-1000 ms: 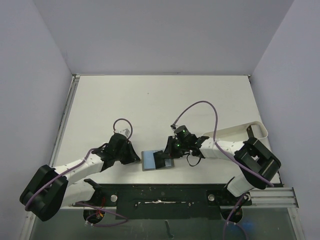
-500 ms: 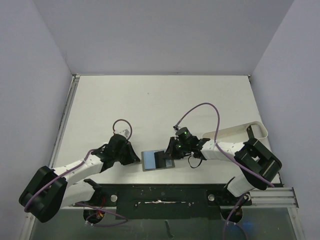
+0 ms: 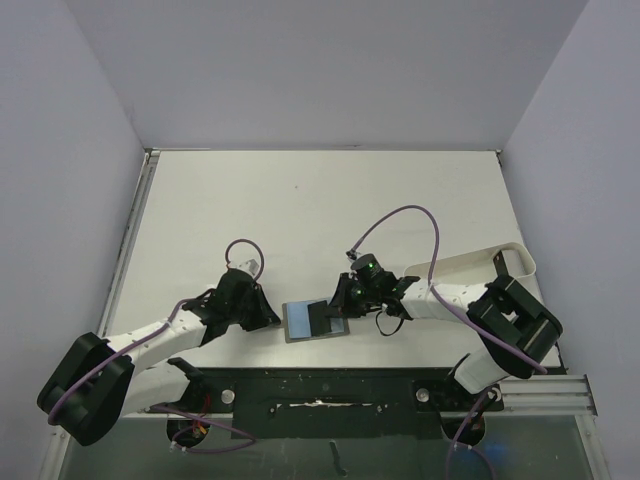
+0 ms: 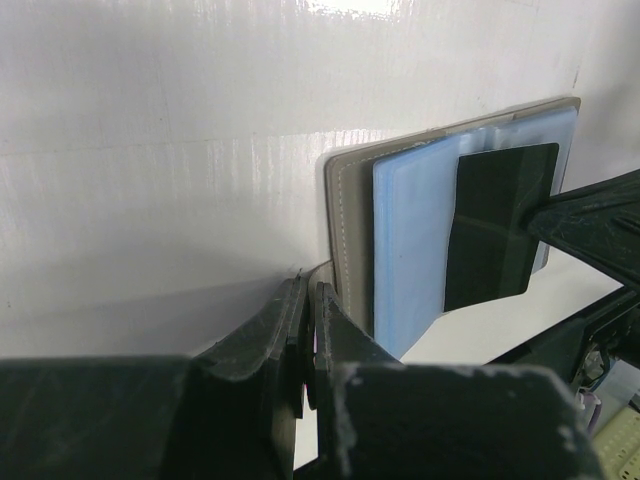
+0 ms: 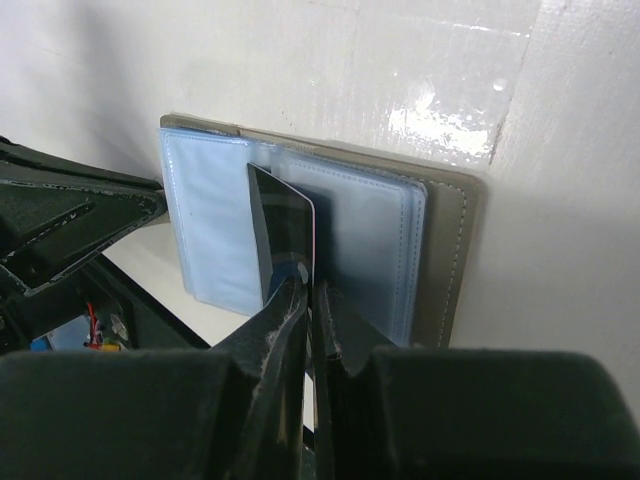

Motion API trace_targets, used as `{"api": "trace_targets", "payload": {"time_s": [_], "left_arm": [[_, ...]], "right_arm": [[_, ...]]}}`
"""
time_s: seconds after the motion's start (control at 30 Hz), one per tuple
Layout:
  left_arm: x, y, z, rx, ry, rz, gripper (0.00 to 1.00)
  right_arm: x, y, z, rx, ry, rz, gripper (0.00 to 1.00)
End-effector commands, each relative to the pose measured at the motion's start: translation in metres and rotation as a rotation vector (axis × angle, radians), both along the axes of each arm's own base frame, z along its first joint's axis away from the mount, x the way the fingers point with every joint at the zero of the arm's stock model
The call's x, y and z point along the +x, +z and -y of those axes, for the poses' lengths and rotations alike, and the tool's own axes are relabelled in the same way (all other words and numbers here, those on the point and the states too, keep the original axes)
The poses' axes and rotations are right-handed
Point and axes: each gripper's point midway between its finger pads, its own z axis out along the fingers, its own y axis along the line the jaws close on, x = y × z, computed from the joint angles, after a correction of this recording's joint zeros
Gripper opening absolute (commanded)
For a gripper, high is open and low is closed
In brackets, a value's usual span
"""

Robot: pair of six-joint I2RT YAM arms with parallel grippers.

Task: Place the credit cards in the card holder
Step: Insert the credit card into the card holder.

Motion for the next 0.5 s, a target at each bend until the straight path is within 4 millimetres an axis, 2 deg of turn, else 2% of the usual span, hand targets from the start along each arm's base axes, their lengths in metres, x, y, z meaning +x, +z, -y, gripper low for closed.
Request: {"api": "trace_targets", "payload": {"time_s": [0.0, 0.3, 0.47], "left_arm": [[0.0069, 0.0113, 0.0089, -0.045, -0.008, 0.049, 0.0], [0.0056, 0.0093, 0.0121, -0.055, -0.011, 0.045, 0.0], [0.0067, 0.0097, 0.0134, -0.057, -0.01, 0.047, 0.0]], "right_arm": [[0.0128, 0.0014, -0.0028, 0.009, -0.028, 0.029, 0.02], [0.0094, -0.0003, -0.0067, 0.025, -0.014, 0.011, 0.07], [0.0097, 0.0008, -0.0084, 0.015, -0.008, 0.013, 0.14]]}}
